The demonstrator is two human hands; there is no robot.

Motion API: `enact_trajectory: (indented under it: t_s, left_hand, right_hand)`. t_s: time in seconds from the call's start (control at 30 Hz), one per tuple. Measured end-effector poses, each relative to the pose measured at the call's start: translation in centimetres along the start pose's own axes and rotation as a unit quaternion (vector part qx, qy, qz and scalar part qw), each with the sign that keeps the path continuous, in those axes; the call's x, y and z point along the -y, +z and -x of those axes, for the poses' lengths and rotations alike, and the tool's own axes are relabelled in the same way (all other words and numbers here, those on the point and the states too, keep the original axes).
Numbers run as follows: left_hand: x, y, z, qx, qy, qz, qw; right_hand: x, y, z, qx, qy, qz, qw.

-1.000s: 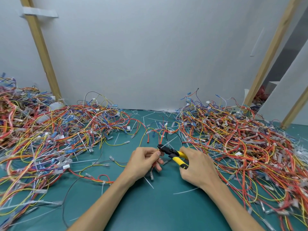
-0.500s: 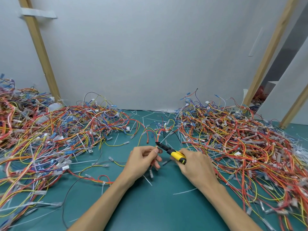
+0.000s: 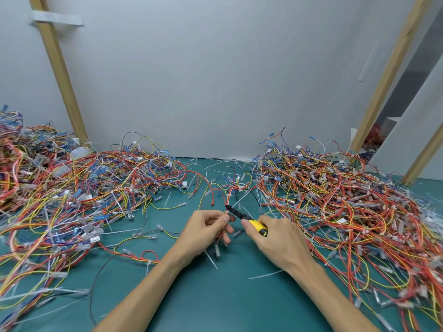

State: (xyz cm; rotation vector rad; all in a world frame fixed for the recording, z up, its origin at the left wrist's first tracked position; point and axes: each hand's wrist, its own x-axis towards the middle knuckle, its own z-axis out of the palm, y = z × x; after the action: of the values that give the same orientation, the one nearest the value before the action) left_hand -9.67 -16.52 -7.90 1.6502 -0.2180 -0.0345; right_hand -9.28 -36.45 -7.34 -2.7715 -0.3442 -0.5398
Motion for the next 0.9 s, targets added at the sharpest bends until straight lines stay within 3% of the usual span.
enact_trajectory:
  t_s: [0.9]
  left_hand:
    - [-0.92, -0.03, 0.32, 0.004, -0.040, -0.001, 0.999]
  right_hand:
    - [-0.29, -0.08, -0.42, 0.016, -0.020, 0.033, 0.999]
